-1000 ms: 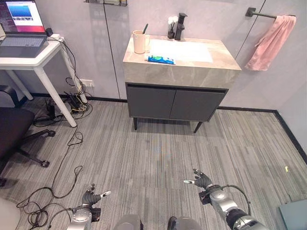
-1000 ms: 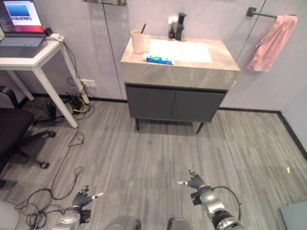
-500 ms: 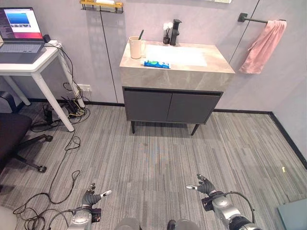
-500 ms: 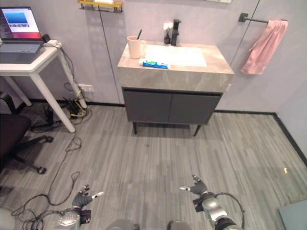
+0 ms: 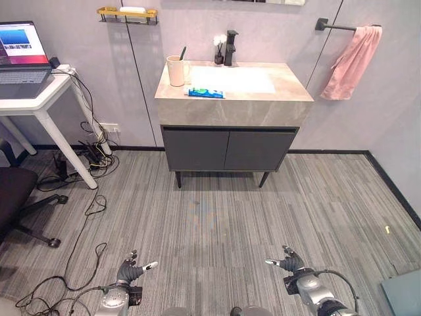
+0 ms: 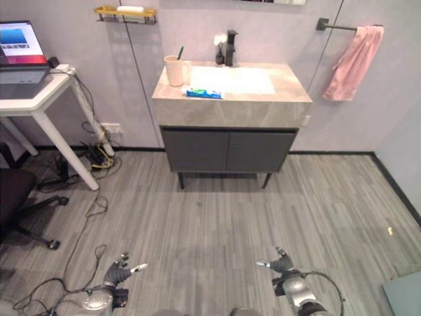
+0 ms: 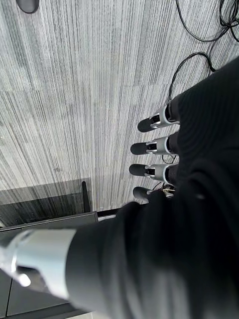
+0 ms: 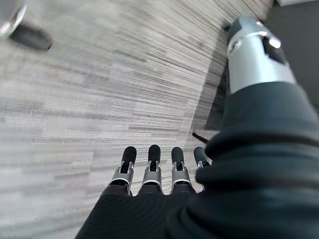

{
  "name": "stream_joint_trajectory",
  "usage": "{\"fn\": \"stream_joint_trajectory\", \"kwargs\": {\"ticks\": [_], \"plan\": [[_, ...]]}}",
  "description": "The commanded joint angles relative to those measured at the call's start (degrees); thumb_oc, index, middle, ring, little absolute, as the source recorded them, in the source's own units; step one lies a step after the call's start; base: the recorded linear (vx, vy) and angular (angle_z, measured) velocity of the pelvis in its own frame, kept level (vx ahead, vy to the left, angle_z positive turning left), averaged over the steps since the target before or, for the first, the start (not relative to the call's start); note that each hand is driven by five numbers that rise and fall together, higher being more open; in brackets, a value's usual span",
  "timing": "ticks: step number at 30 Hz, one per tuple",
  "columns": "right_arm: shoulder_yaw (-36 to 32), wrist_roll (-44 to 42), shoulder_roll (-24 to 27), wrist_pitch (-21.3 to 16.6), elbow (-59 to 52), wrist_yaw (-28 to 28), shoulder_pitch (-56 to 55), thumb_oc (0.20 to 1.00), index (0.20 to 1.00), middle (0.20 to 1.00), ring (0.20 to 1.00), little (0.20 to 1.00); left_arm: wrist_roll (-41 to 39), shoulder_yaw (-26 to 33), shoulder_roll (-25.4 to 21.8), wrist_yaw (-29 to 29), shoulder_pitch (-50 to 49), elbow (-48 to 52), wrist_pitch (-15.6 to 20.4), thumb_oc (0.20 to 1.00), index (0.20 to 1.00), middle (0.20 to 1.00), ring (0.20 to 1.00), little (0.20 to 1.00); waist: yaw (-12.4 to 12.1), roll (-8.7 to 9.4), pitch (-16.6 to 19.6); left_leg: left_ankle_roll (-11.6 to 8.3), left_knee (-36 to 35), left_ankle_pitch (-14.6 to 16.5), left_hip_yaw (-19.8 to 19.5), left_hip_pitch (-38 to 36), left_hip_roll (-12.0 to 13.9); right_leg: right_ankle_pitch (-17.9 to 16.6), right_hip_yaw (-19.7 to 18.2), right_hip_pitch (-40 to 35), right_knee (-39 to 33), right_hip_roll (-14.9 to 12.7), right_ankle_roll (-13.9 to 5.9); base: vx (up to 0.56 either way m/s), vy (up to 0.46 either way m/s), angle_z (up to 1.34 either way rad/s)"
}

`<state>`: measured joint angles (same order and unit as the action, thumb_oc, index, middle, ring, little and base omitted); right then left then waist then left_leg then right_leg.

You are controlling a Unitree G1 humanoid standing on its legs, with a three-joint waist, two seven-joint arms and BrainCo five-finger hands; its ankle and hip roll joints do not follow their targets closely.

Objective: Put brush and paste in cup on sink, flatten towel.

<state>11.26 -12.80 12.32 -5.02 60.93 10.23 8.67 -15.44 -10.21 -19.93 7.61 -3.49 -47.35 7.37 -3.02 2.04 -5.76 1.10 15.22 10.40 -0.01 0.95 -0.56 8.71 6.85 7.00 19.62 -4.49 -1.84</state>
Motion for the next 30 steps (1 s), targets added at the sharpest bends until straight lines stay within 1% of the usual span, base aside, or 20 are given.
{"fn": "stream_joint_trajectory", "kwargs": {"ticks": [1, 5, 7, 8, 9, 10, 11, 13, 14, 16, 17, 18, 19, 22, 25, 26, 27, 28, 29, 30], "plan": [[3.8, 0.1, 1.8, -3.0, -4.1, 0.7, 1.8, 1.0, 1.0, 1.0, 1.0, 1.0, -0.9, -0.6, -0.8, 0.9, 1.2, 2.8, 2.3, 1.0, 1.0, 1.0, 1.0, 1.0, 0.4, -0.12, -0.8, 0.42, -0.5, -1.0, -5.3, 2.3, -2.6, 0.2, 0.8, -3.2, -1.9, 0.8, -2.82, 0.02, -0.022, -0.05], [4.3, -3.0, 3.5, -3.0, -4.0, -2.6, 1.7, 1.0, 1.0, 1.0, 1.0, 1.0, -1.7, -0.7, -0.8, 0.4, 2.4, 0.9, 2.2, 1.0, 1.0, 1.0, 1.0, 1.0, 0.4, 0.45, -1.3, -0.05, -0.6, -1.4, -6.2, 3.2, -2.2, 0.3, 1.2, -2.9, -2.7, 1.4, -2.22, 0.03, -0.067, 0.01], [5.0, -2.6, 4.6, -2.8, -5.4, -3.6, 1.2, 1.0, 1.0, 1.0, 1.0, 1.0, -2.0, -0.8, -0.9, -0.2, 2.7, 1.0, 2.1, 1.0, 1.0, 1.0, 1.0, 1.0, 0.3, 1.11, -1.8, -0.97, 3.5, -2.1, -6.5, 5.9, -2.3, 0.3, 1.1, -3.4, -4.0, 1.8, -1.66, 0.01, -0.093, 0.06], [4.2, -3.7, 5.5, -3.4, -6.1, -3.4, 0.3, 1.0, 1.0, 1.0, 1.0, 1.0, -2.3, -1.7, -0.8, -0.7, 3.6, 0.5, 2.0, 1.0, 1.0, 1.0, 1.0, 1.0, -0.4, 1.47, -3.5, -3.3, 14.2, -8.6, -7.5, 11.7, -2.4, -0.3, 0.5, -5.1, -6.0, 2.8, 0.0, -0.03, -0.1, 0.08], [4.2, -3.8, 6.3, -3.3, -6.2, -3.9, 0.0, 1.0, 1.0, 1.0, 1.0, 1.0, -2.1, -2.5, -0.6, -1.4, 4.6, -0.1, 1.9, 1.0, 1.0, 1.0, 1.0, 1.0, -0.5, 1.27, -4.6, -3.83, 18.1, -11.4, -8.0, 14.1, -2.8, -0.9, 0.7, -5.9, -7.2, 3.1, 0.51, -0.04, -0.072, 0.09], [4.2, -3.8, 6.3, -3.3, -6.2, -4.0, 0.1, 1.0, 1.0, 1.0, 1.0, 1.0, -2.1, -2.5, -0.6, -1.4, 4.6, -0.1, 2.0, 1.0, 1.0, 1.0, 1.0, 1.0, -0.5, 1.15, -4.6, -3.85, 18.3, -11.4, -8.1, 14.3, -2.8, -1.0, 0.8, -5.9, -7.3, 3.2, 0.52, 0.06, 0.007, 0.23], [4.2, -3.4, 7.2, -3.0, -7.0, -4.1, -0.6, 1.0, 1.0, 1.0, 1.0, 1.0, -1.7, -3.4, -0.4, -1.3, 5.7, -1.7, 1.8, 1.0, 1.0, 1.0, 1.0, 1.0, 0.0, 1.19, -4.8, -4.0, 17.3, -12.4, -6.5, 16.4, -2.6, -1.1, 1.3, -7.1, -9.5, 3.1, 0.63, 0.16, 0.041, 0.17], [4.1, -3.3, 7.5, -3.1, -6.5, -4.2, -0.8, 1.0, 1.0, 1.0, 1.0, 1.0, -0.7, -3.3, -0.6, -1.3, 6.4, -3.5, 1.9, 1.0, 1.0, 1.0, 1.0, 1.0, 0.2, 1.46, -3.8, -3.29, 8.2, -10.4, -3.8, 16.8, -1.8, -1.2, 1.6, -8.5, -11.8, 3.2, 0.07, 0.25, 0.069, 0.07], [4.1, -3.3, 7.5, -3.3, -6.2, -3.9, -0.8, 1.0, 1.0, 1.0, 1.0, 1.0, -0.2, -3.4, -0.8, -1.2, 6.2, -3.7, 2.2, 1.0, 1.0, 1.0, 1.0, 1.0, -0.1, 1.24, -3.3, -3.04, 2.1, -11.2, -3.4, 16.9, -1.2, -1.0, 1.4, -9.0, -12.6, 3.8, -0.31, 0.26, 0.111, -0.18], [3.9, -4.0, 6.8, -3.7, -4.2, -3.3, -0.8, 1.0, 1.0, 1.0, 1.0, 1.0, -0.2, -3.9, -1.2, -0.9, 5.9, -4.0, 2.3, 1.0, 1.0, 1.0, 1.0, 1.0, -1.3, 0.68, -2.8, -3.73, -11.1, -17.4, -4.3, 19.3, 1.0, 0.2, 0.1, -11.2, -13.5, 4.5, -1.12, 0.51, 0.396, -0.39], [3.8, -3.6, 5.0, -3.3, -3.6, -4.2, -0.7, 1.0, 1.0, 1.0, 1.0, 1.0, 0.4, -3.1, -2.2, -1.4, 4.2, -1.7, 2.0, 1.0, 1.0, 1.0, 1.0, 1.0, -2.4, 0.87, -1.0, -2.6, -6.7, -16.5, -7.3, 18.2, -1.2, 1.4, -1.9, -12.2, -11.1, 2.1, -3.33, 0.95, 0.933, -0.88], [4.8, -1.9, 3.1, -2.6, -5.2, -5.6, -0.4, 1.0, 1.0, 1.0, 1.0, 1.0, 1.1, -1.8, -3.6, -2.2, 2.6, 0.3, 2.1, 1.0, 1.0, 1.0, 1.0, 1.0, -2.7, 1.46, 0.0, -0.2, -3.7, -12.1, -5.1, 16.0, -3.0, -2.5, -4.0, -9.4, -2.9, -1.4, -6.25, 0.94, 0.982, -1.23], [5.4, -0.7, 2.9, -2.4, -6.5, -6.4, -0.9, 1.0, 1.0, 1.0, 1.0, 1.0, 1.7, -1.6, -4.2, -2.8, 1.7, 2.0, 2.0, 1.0, 1.0, 1.0, 1.0, 1.0, -2.7, 1.66, 0.6, 0.75, -3.1, -10.5, -4.9, 14.6, -4.1, -6.6, -4.2, -8.7, 0.4, -2.6, -7.06, 0.65, 0.692, -1.77], [7.2, 2.5, 3.4, -2.1, -10.0, -7.9, -1.9, 1.0, 1.0, 1.0, 1.0, 1.0, 2.3, -1.0, -5.3, -3.6, 0.4, 5.6, 1.8, 1.0, 1.0, 1.0, 1.0, 1.0, -2.4, 1.57, 0.3, 2.31, -2.8, -8.2, -4.9, 11.5, -5.5, -13.3, -4.5, -6.9, 7.3, -3.7, -7.26, 0.29, 0.335, -1.07], [7.7, 3.4, 3.2, -1.9, -11.7, -8.3, -2.6, 1.0, 1.0, 1.0, 1.0, 1.0, 3.0, -0.6, -5.9, -3.8, 0.0, 7.4, 1.4, 1.0, 1.0, 1.0, 1.0, 1.0, -2.3, 1.58, -0.5, 4.33, -2.5, -5.8, -5.4, 7.9, -7.0, -20.5, -4.2, -3.5, 17.2, -4.6, -7.35, 0.21, 0.279, 0.69], [7.7, 3.4, 3.2, -1.9, -11.7, -8.3, -2.6, 1.0, 1.0, 1.0, 1.0, 1.0, 3.0, -0.6, -5.9, -3.8, 0.0, 7.4, 1.4, 1.0, 1.0, 1.0, 1.0, 1.0, -2.4, 1.58, -0.5, 4.33, -2.5, -5.8, -5.4, 8.0, -7.0, -20.5, -4.2, -3.5, 17.2, -4.6, -7.35, 0.12, 0.187, 0.57], [8.0, 3.5, 3.4, -1.9, -12.5, -8.6, -2.8, 1.0, 1.0, 1.0, 1.0, 1.0, 3.6, -0.9, -6.0, -3.9, 0.6, 7.9, 1.2, 1.0, 1.0, 1.0, 1.0, 1.0, -1.6, 0.82, -1.7, 4.69, -2.1, -5.4, -6.3, 7.0, -6.5, -19.5, -5.0, 0.2, 20.9, -1.3, -7.41, 0.14, 0.141, 0.41], [8.0, 3.5, 3.6, -2.1, -13.0, -8.8, -3.0, 1.0, 1.0, 1.0, 1.0, 1.0, 3.7, -1.1, -5.7, -4.0, 0.8, 7.7, 1.2, 1.0, 1.0, 1.0, 1.0, 1.0, -1.3, 0.94, -1.9, 4.78, -2.0, -4.9, -6.5, 6.4, -6.8, -16.8, -4.7, 2.0, 19.7, 0.4, -7.05, 0.14, 0.138, 0.28], [8.0, 3.5, 3.6, -2.1, -13.0, -8.8, -3.0, 1.0, 1.0, 1.0, 1.0, 1.0, 3.7, -1.1, -5.7, -4.0, 0.8, 7.7, 1.2, 1.0, 1.0, 1.0, 1.0, 1.0, -1.3, 1.03, -2.1, 4.79, -1.9, -4.7, -6.6, 6.3, -6.9, -16.5, -4.6, 1.9, 19.9, 0.3, -7.05, 0.18, 0.15, 0.14], [8.0, 3.1, 3.5, -2.1, -12.7, -8.5, -2.5, 1.0, 1.0, 1.0, 1.0, 1.0, 3.7, -1.4, -5.3, -3.5, 1.2, 7.1, 1.4, 1.0, 1.0, 1.0, 1.0, 1.0, -1.3, 0.66, -2.2, 4.74, -2.3, -4.3, -5.5, 4.8, -6.4, -13.4, 0.7, 5.4, 16.2, -3.0, -6.15, 0.21, 0.126, -0.1]]}}
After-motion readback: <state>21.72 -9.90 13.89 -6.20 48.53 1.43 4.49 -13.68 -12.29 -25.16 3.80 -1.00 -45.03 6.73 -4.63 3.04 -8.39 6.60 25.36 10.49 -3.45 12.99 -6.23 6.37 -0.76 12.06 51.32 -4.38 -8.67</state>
